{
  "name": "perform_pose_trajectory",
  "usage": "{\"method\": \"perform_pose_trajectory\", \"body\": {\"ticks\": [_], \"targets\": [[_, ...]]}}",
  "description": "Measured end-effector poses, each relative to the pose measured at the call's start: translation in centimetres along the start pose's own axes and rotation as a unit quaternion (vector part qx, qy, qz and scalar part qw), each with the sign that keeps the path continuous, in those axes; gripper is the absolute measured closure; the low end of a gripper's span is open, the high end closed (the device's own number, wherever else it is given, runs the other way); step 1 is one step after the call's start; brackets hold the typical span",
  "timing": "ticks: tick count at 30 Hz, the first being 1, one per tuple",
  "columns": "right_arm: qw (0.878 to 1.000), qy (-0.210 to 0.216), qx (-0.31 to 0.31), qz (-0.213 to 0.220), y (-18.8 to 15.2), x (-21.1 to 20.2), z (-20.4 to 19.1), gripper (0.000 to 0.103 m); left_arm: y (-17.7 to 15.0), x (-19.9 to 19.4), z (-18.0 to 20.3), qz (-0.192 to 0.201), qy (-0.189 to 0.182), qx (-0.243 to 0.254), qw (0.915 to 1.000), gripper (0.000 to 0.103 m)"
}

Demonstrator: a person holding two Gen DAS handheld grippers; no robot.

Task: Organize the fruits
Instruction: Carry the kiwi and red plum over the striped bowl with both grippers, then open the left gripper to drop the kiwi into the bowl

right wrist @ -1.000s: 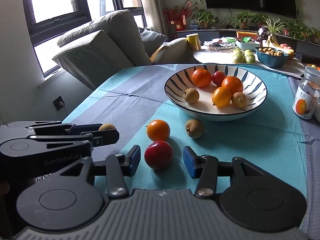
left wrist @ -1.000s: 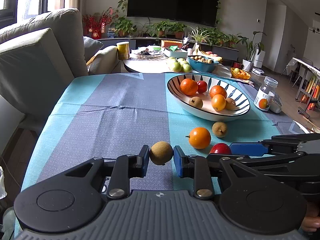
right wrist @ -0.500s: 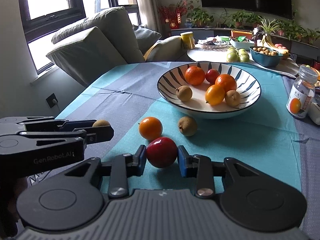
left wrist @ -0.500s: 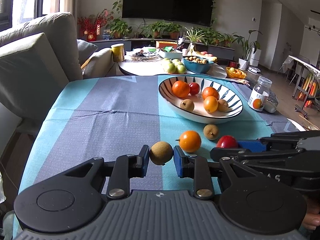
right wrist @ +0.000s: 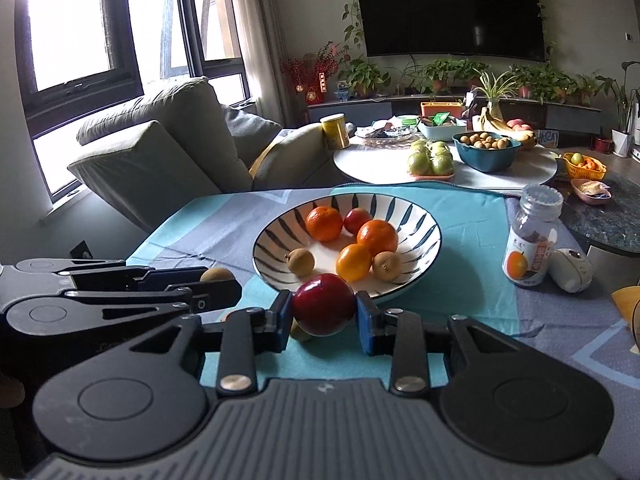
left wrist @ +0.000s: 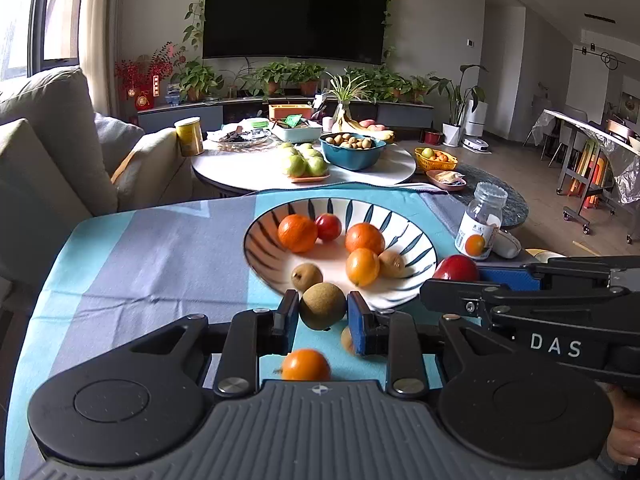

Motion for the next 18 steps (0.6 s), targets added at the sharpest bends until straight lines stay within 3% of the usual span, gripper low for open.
{"method": "perform_pose_trajectory", "body": {"ticks": [18], "targets": [[0.999, -0.014, 0.032, 0.01, 1.2, 2.4, 3.7, 0.025, 0.7, 5.2, 1.4, -0.028, 0.004, 0.017, 0.9995, 0.078]]}}
Point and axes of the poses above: each gripper's, at about its wrist camera, not at the fingertips, and x roughly the way its jaws point, z to its right, y to its top, the point moved 10 cm from there along x, roughly the way its jaws point, and after that the axes turned 11 degrees about -x, right-handed, at the moved point
